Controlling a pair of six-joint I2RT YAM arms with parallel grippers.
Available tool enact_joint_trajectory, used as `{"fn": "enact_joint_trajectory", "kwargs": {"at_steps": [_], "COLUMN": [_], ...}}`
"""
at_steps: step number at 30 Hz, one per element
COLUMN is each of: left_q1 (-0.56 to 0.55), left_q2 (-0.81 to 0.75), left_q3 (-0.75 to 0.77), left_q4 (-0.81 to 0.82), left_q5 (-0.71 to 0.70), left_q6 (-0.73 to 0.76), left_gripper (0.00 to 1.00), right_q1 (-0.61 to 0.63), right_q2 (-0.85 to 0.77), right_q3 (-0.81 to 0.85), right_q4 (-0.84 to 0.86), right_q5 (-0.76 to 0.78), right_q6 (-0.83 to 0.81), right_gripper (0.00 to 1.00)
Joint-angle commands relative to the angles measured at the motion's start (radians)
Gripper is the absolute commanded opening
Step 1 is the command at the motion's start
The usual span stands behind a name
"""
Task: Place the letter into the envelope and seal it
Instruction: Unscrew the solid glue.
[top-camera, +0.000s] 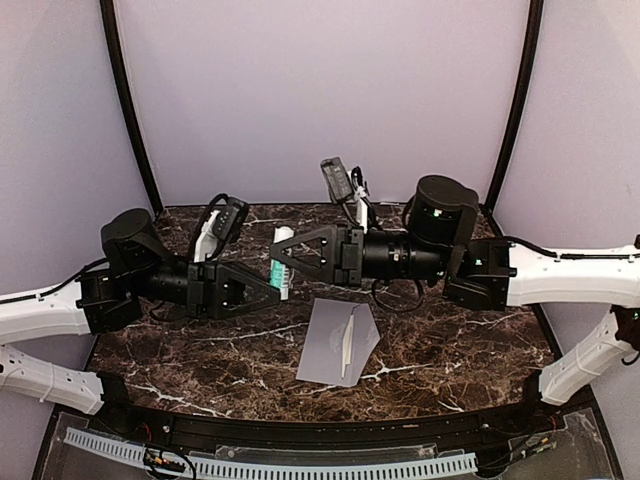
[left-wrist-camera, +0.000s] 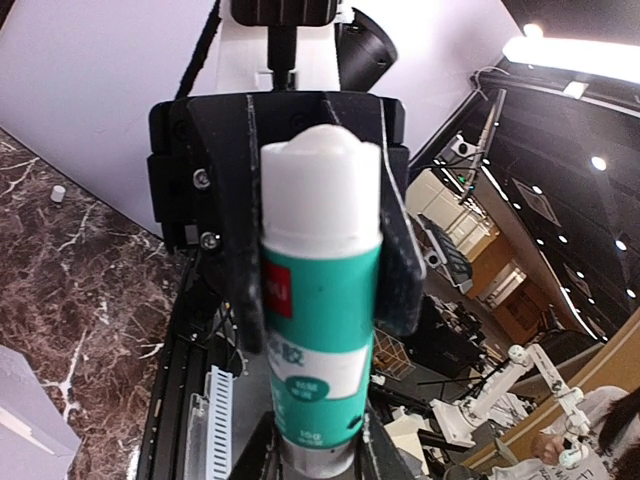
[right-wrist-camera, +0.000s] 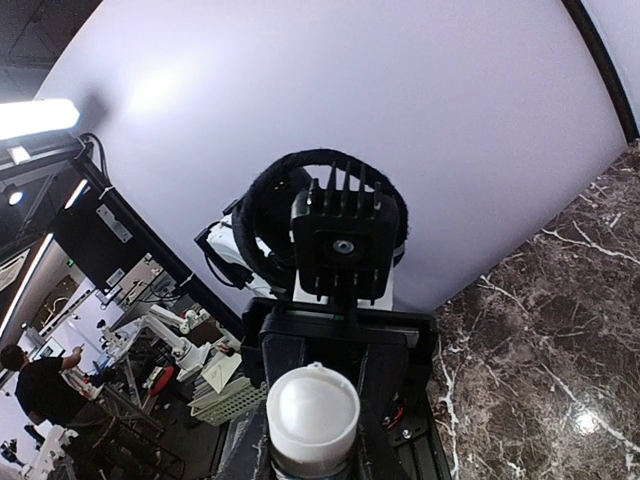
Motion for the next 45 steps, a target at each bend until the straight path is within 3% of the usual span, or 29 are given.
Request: {"fn": "enact_joint_trajectory", "kwargs": {"at_steps": [1,8,12,23,33,37,41,45], "left_q1": [0.005,0.005,0.005,0.004,0.004,0.004,0.005,0.004], "left_q2": [-0.006,-0.005,0.014,0.088,0.1,0.086,0.073,0.055], "left_q3": [0.044,0.063,0.079,0.1,0.098,0.073,0.037,0.011], "left_q4": [-0.165,-0.35,-0.417,-0.472,-0.456,-0.391,-0.302,-0.226], "left_q5": [-0.188,-0.436,-0.501,-0.584,-0.559,-0.49,-0.404,-0.327], "left_q6": [0.097,0.154,0.166,0.144,0.125,0.103,0.097,0.08], "left_gripper": [0.0,0.0,0.0,0.0,0.0,0.0,0.0,0.0], "right_q1": [0.006,0.006,0.008,0.046,0.054,0.054,0.054,0.051], "right_q2": [-0.025,0.022,0.06,0.186,0.168,0.096,0.013,-0.066], "right_q3": [0.016,0.104,0.147,0.267,0.266,0.188,0.112,0.043], "right_q4": [-0.101,-0.352,-0.419,-0.627,-0.637,-0.564,-0.495,-0.416], "right_q5": [0.113,0.318,0.374,0.554,0.56,0.535,0.5,0.43], "right_q6": [0.0,0.027,0.077,0.229,0.223,0.2,0.148,0.098], "right_gripper": [0.0,0.0,0.0,0.0,0.01,0.16,0.48,0.69]}}
